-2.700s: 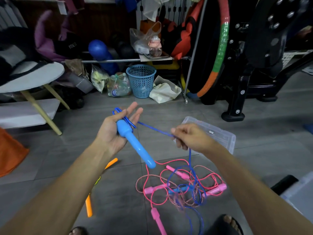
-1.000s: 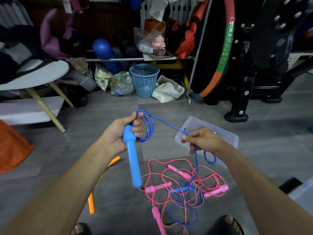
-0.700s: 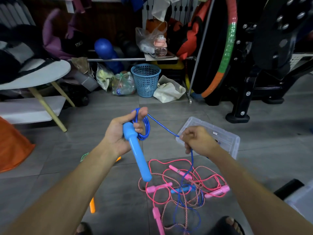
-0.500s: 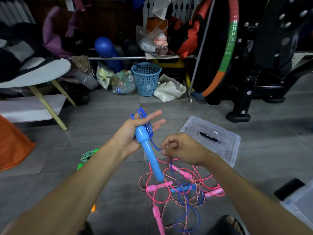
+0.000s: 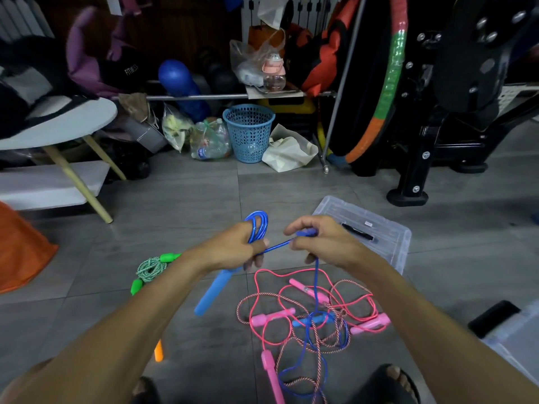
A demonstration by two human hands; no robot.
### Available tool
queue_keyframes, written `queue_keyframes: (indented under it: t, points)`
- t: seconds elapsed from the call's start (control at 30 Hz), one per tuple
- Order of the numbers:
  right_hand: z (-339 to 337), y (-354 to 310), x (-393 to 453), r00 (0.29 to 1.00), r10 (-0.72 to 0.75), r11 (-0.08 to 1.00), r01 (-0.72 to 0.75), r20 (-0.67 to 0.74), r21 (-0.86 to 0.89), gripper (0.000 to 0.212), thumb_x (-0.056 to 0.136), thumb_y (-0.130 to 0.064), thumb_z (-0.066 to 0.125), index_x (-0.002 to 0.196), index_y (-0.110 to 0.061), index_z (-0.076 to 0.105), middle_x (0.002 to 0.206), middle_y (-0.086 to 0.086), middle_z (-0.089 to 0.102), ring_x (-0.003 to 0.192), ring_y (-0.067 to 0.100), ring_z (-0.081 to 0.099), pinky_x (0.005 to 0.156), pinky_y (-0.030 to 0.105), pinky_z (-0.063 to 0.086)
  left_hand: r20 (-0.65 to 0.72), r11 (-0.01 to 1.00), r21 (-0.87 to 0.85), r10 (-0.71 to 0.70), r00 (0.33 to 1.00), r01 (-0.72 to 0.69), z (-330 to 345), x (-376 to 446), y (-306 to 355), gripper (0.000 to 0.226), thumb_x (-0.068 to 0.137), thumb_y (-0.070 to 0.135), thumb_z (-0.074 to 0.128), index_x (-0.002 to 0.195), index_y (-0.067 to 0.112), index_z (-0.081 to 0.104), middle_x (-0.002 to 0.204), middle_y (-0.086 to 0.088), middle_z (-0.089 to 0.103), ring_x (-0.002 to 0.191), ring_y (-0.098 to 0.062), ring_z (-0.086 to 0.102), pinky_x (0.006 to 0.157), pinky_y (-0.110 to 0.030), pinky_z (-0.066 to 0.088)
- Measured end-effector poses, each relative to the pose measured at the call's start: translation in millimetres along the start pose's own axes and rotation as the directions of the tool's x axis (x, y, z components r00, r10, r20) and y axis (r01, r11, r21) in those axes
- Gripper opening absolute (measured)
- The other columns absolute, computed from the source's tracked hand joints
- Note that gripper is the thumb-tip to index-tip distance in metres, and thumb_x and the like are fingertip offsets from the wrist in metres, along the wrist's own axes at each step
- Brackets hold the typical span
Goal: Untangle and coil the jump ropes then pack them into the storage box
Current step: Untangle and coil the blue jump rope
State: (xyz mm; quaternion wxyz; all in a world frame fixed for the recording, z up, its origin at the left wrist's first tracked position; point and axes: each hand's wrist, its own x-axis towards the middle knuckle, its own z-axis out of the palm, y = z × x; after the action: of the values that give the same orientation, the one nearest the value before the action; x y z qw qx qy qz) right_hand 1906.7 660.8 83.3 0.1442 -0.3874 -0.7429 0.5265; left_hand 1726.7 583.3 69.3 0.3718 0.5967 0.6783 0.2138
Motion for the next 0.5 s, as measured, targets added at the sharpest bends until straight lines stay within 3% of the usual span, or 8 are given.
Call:
queue_keyframes:
  t: [0.07,0.1,0.17,0.23,0.37,0.43,0.5]
  points:
    - [-11,2,2,0.996,0.002,0.994,0.007,-0.084,0.106,0.034,0.075,-0.038,0.069,0.088,-0.007,0.070,0.069,0.004,0.044,0.059,0.013,0.038,0.055,0.027,0.037,0.056,0.990,-0.127,-0.048,0.997,0.055,-4,-3,-3,0.037,0.099,0.027,0.045,0.065,0.012,0.050,0.052,0.001,0.053,0.043,-0.012,0.049,0.052,-0.026,0.044]
    - [-17,4,4,0.989,0.017,0.980,0.012,-0.144,0.199,0.039,0.079,-0.039,0.067,0.090,-0.001,0.069,0.065,0.003,0.040,0.057,0.013,0.035,0.052,0.025,0.032,0.080,0.972,-0.218,-0.073,0.994,0.089,-7,-5,-5,0.038,0.099,0.030,0.046,0.065,0.012,0.051,0.049,0.000,0.049,0.041,-0.012,0.045,0.050,-0.025,0.042]
    - [-30,10,8,0.954,0.028,0.972,0.044,-0.298,0.233,0.020,0.090,-0.019,0.059,0.095,-0.002,0.070,0.054,-0.004,0.041,0.051,0.011,0.035,0.049,0.019,0.032,0.142,0.915,-0.377,-0.099,0.985,0.146,-15,-9,-5,0.037,0.096,0.036,0.048,0.077,0.008,0.062,0.047,-0.002,0.040,0.038,-0.013,0.039,0.050,-0.025,0.042]
    - [-38,19,11,0.914,-0.039,0.997,0.060,-0.404,0.040,0.016,0.092,-0.008,0.056,0.095,-0.008,0.071,0.045,-0.015,0.049,0.045,0.002,0.045,0.052,0.012,0.036,0.195,0.870,-0.464,-0.083,0.977,0.166,-21,-11,-6,0.040,0.091,0.038,0.051,0.083,0.002,0.065,0.048,-0.003,0.037,0.037,-0.013,0.037,0.049,-0.024,0.043]
    - [-40,34,14,0.891,-0.146,0.965,0.031,-0.430,-0.262,0.014,0.089,-0.011,0.059,0.083,-0.013,0.072,0.057,-0.016,0.054,0.051,-0.005,0.051,0.056,0.009,0.035,0.246,0.823,-0.546,-0.025,0.969,0.160,-23,-11,-5,0.026,0.087,0.020,0.063,0.067,0.005,0.057,0.046,-0.003,0.044,0.039,-0.013,0.045,0.053,-0.026,0.050]
    - [-38,37,16,0.907,-0.136,0.962,0.025,-0.399,-0.271,0.014,0.089,-0.012,0.059,0.084,-0.016,0.072,0.065,-0.013,0.060,0.058,-0.002,0.052,0.064,0.018,0.038,0.286,0.803,-0.562,-0.034,0.958,0.197,-19,-11,-5,0.022,0.082,0.020,0.066,0.067,0.006,0.060,0.051,-0.004,0.050,0.047,-0.015,0.051,0.049,-0.025,0.049]
    - [-36,32,13,0.934,-0.103,0.980,0.038,-0.342,-0.193,0.012,0.089,-0.013,0.060,0.089,-0.012,0.072,0.071,-0.008,0.065,0.062,-0.002,0.053,0.065,0.018,0.041,0.314,0.769,-0.599,-0.028,0.949,0.221,-15,-10,-3,0.019,0.083,0.021,0.060,0.071,0.007,0.062,0.053,-0.004,0.051,0.049,-0.015,0.051,0.045,-0.022,0.043]
